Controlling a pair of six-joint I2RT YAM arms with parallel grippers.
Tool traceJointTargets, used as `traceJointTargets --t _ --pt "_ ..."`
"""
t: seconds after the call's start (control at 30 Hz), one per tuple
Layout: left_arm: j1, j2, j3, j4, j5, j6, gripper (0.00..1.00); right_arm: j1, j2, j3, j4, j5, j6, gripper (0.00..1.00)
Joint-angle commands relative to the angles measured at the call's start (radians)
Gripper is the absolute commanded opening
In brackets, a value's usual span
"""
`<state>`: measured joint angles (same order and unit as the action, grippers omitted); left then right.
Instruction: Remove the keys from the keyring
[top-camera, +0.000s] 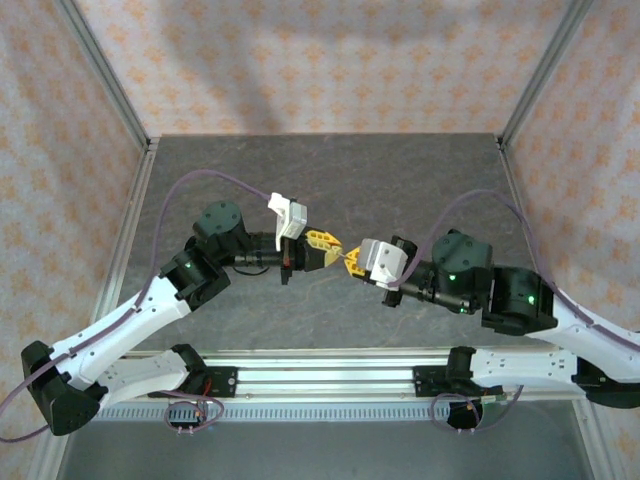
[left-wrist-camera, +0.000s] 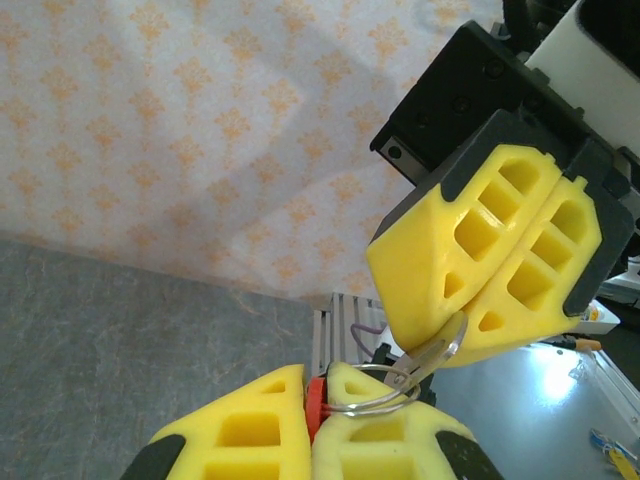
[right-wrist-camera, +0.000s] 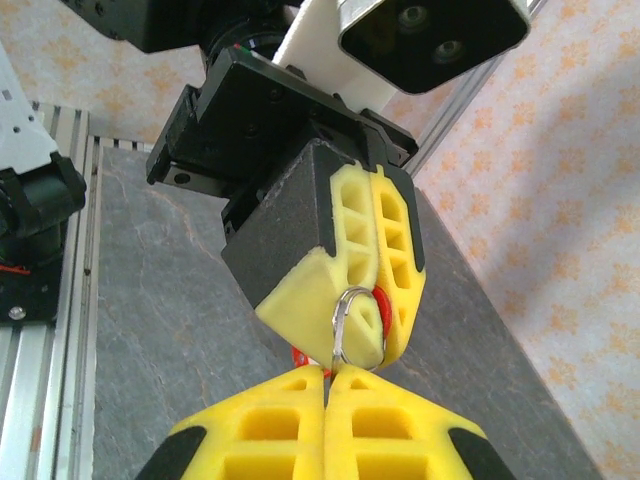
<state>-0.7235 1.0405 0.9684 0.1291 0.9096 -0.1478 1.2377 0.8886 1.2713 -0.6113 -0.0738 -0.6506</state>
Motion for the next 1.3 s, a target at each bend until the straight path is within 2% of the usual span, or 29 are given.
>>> traceJointTargets --t 0.0,0.43,0.8,0.97,1.27 --pt "0.016 0.036 0.056 0.015 -0.138 -0.005 0.00 0.065 0.089 -0.007 -0.077 -0.290 -0.077 0.00" --pt "0.016 0.053 0.075 0.000 -0.112 -0.009 0.00 0.161 0.171 0.028 -0.068 -0.189 -0.176 0.00" --pt "0.016 0.060 0.073 0.018 -0.086 -0.035 0.00 0.164 0.210 0.014 0.015 -0.198 -0.199 0.00" --pt "0.016 0.044 0.055 0.033 -0.099 -0.035 0.00 0.164 0.178 -0.039 0.080 -0.175 -0.148 0.00" --pt "0.019 0.004 0.008 0.074 -0.142 -0.045 0.00 0.161 0.022 -0.143 0.154 0.020 -0.060 0.00"
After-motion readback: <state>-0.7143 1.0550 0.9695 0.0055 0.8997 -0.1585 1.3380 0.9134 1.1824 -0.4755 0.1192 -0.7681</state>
